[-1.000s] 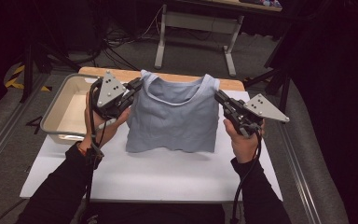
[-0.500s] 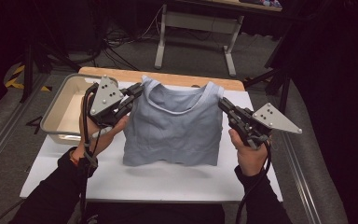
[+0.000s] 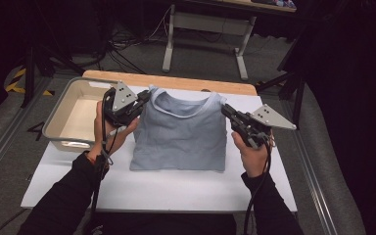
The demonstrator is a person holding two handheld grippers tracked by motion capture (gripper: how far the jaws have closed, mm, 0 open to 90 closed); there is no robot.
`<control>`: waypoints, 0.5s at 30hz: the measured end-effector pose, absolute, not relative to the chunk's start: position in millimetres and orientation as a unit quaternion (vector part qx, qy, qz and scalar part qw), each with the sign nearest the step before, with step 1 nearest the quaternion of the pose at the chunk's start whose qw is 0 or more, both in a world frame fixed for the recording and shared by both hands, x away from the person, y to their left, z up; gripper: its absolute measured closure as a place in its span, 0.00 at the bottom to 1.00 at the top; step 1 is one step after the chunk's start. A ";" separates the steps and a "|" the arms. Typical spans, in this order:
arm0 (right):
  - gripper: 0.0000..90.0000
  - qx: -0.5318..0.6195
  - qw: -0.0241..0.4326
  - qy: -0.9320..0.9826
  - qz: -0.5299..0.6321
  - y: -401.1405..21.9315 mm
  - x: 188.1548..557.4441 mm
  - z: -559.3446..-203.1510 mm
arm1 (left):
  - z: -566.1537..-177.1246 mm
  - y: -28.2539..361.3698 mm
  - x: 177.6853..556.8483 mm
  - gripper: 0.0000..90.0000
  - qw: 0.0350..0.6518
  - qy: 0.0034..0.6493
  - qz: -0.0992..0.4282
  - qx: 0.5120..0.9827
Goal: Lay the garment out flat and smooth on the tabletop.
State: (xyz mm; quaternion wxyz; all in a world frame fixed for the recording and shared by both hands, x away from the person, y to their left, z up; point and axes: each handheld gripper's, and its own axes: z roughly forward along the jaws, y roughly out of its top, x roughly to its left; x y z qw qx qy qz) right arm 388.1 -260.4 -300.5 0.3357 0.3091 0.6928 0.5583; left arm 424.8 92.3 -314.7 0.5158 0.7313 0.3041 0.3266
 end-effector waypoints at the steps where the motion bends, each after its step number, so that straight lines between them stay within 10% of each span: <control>1: 0.98 0.310 0.331 0.692 0.561 -261.0 396.1 -303.6 | -316.9 90.7 429.9 0.96 0.509 0.307 0.329 0.733; 15: 0.98 0.365 0.327 0.722 0.489 -252.1 482.5 -348.0 | -357.1 58.6 498.9 0.94 0.448 0.333 0.341 0.756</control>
